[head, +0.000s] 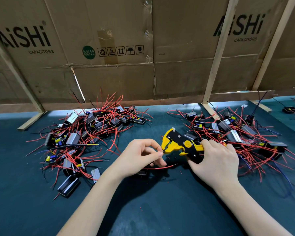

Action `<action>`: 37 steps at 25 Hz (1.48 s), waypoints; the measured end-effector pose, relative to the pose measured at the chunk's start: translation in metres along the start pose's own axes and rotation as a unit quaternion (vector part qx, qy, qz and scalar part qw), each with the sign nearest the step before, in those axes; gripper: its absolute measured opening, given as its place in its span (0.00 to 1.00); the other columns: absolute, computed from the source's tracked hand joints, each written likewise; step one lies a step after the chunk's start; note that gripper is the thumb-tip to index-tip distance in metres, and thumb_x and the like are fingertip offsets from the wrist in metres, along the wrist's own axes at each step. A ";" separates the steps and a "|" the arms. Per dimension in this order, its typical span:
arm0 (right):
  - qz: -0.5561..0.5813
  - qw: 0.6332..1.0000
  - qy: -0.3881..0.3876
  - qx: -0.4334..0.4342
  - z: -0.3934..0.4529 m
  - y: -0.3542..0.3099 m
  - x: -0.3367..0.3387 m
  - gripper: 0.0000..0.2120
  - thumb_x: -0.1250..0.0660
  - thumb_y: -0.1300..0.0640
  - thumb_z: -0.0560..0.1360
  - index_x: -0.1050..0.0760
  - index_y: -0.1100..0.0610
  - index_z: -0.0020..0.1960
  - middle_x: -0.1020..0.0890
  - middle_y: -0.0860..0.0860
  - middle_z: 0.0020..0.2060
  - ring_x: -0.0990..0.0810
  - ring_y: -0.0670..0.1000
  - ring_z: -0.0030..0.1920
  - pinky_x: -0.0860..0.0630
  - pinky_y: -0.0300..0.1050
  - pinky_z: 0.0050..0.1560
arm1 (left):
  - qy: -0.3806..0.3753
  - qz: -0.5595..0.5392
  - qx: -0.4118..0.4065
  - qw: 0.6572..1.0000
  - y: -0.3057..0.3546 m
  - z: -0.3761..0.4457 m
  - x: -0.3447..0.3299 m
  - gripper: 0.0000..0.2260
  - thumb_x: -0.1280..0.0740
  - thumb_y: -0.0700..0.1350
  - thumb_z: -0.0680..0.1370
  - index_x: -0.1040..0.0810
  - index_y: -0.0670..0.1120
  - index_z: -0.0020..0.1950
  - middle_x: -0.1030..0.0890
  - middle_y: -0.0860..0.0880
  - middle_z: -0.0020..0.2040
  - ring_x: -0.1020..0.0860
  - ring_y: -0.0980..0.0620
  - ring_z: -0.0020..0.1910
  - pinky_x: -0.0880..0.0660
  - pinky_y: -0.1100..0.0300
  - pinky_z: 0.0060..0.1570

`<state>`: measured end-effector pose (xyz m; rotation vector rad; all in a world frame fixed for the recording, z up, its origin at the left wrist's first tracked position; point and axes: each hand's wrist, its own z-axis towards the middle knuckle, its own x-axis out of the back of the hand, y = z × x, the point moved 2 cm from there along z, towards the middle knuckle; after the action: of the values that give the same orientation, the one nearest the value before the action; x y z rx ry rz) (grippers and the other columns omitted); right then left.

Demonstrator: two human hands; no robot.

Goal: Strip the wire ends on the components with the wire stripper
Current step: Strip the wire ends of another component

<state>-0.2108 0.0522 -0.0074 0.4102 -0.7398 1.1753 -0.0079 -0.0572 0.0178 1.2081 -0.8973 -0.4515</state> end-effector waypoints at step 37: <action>-0.014 0.989 -0.127 -0.072 0.003 0.000 -0.004 0.25 0.35 0.28 0.66 0.25 0.52 0.36 0.19 0.50 0.34 0.18 0.58 0.42 0.37 0.44 0.36 | -0.047 0.034 0.038 0.998 0.010 -0.008 0.014 0.05 0.32 0.41 0.79 0.22 0.40 0.46 0.15 0.44 0.36 0.21 0.54 0.32 0.26 0.65 0.39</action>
<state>-0.2125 0.0478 -0.0083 0.4529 -1.0312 1.0451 0.0048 -0.0594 0.0317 1.2304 -1.0414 -0.4262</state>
